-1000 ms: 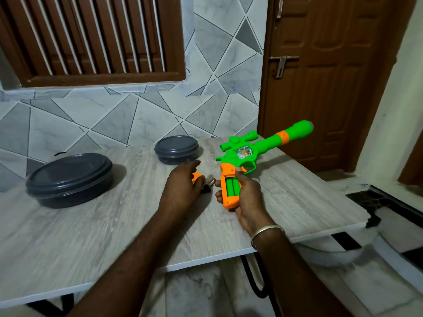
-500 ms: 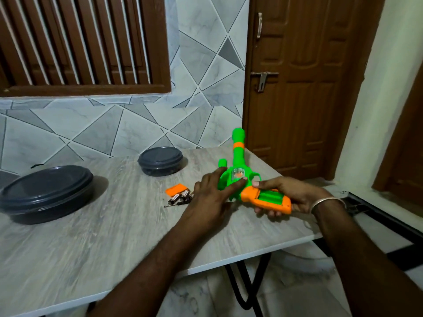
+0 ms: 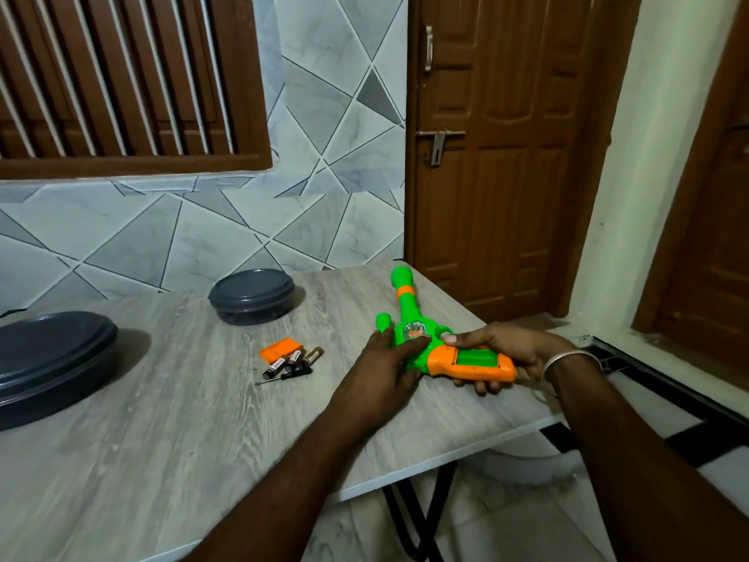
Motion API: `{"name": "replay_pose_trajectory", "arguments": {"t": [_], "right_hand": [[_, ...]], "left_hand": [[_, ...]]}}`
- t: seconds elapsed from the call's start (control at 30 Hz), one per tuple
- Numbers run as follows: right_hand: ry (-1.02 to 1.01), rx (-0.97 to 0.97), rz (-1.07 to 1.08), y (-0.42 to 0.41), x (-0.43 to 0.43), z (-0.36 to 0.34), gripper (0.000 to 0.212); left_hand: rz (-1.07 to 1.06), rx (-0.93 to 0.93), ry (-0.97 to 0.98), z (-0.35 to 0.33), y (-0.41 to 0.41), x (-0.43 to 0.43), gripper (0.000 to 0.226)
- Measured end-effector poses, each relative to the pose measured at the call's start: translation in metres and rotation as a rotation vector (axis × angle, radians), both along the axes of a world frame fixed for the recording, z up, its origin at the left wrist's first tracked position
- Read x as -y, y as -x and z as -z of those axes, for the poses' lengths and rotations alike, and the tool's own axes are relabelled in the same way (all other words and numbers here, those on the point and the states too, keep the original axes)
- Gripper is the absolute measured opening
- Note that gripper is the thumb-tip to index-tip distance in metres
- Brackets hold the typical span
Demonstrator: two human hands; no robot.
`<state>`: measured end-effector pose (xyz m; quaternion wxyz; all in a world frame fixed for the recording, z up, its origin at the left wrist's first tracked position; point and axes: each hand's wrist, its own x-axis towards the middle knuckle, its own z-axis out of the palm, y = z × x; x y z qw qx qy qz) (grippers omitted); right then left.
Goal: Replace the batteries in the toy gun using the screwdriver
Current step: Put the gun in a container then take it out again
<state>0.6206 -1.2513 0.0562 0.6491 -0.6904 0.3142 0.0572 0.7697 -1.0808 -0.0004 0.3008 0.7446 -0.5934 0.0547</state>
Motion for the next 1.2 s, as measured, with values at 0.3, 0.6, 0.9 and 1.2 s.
{"name": "replay_pose_trajectory", "arguments": {"t": [0.3,0.6,0.9,1.2], "right_hand": [[0.282,0.283,0.497,-0.005,-0.002,0.023,0.031],[0.328,0.546,0.855,-0.019,-0.016,0.044,0.036],[0.407,0.718,0.953,-0.014,-0.021,0.035,0.028],[0.451,0.925,0.767,-0.119,-0.129,-0.003,0.026]], "left_hand": [[-0.043,-0.017,-0.004,0.006,-0.005,0.021,0.052],[-0.062,-0.029,-0.009,0.015,-0.010,0.029,0.054],[-0.104,-0.160,0.161,-0.007,-0.006,0.006,0.062],[-0.375,-0.224,0.510,-0.060,-0.067,-0.106,0.038]]}}
